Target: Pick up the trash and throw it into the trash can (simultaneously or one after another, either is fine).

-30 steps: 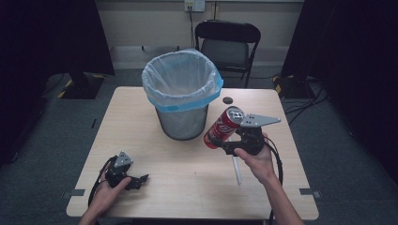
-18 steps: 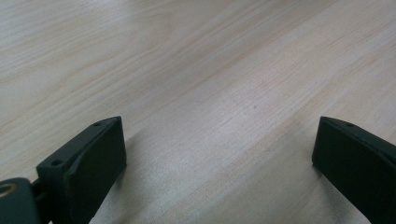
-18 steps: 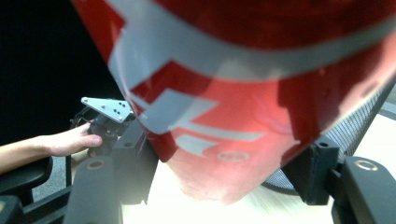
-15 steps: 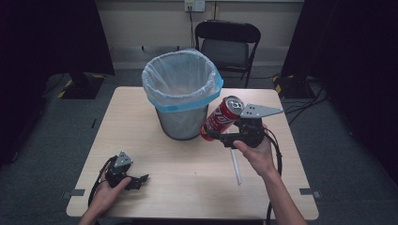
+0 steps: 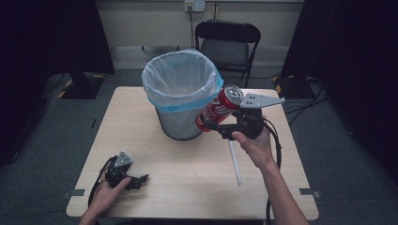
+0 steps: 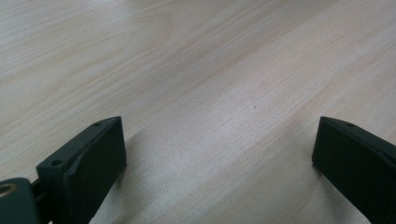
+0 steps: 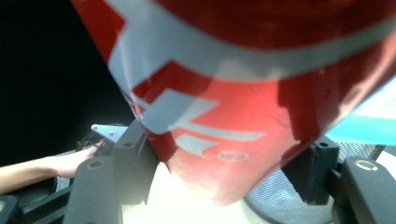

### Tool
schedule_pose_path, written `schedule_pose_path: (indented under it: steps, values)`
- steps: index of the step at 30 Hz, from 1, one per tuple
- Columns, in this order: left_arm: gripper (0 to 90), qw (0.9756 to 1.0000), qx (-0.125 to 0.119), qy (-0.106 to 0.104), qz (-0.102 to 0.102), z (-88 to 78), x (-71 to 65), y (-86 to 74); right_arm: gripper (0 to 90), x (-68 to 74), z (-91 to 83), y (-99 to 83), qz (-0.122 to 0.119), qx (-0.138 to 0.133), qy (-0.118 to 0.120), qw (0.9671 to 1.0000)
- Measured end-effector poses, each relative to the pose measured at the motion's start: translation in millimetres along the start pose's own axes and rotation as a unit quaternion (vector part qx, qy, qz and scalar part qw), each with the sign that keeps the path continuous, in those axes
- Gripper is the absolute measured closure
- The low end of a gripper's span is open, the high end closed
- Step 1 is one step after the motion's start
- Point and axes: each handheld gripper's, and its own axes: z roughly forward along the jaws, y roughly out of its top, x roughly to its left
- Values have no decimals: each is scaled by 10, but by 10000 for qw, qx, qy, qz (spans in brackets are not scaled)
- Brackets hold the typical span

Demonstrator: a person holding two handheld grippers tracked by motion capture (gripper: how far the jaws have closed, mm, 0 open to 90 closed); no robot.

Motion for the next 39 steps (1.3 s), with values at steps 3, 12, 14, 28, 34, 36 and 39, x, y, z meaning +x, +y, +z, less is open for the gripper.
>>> schedule_pose_path:
  steps: [3, 12, 14, 28, 34, 36, 39]
  values:
    - [24, 10000, 1, 1, 1, 0, 0, 0, 349, -25, 2, 58, 8, -83, 23, 10000]
    - [24, 10000, 1, -2, -8, 0, -1, 0, 349, -68, 83, 185, 37, -204, 76, 9998]
    - [24, 10000, 1, 0, -1, 0, 0, 0, 349, -76, 100, 207, 35, -237, 85, 9997]
    - [24, 10000, 1, 3, 0, 0, 0, 0, 349, -147, 234, 452, 46, -392, 117, 9992]
    - [24, 10000, 1, 1, 2, 0, 0, 0, 349, -168, 384, 586, 30, -412, 83, 9991]
    - [24, 10000, 2, 1, 1, -1, 0, 0, 349, -173, 426, 611, 35, -419, 101, 9991]
    - [24, 10000, 3, 0, 4, -1, 1, 0, 349, -194, 485, 661, 58, -456, 121, 9989]
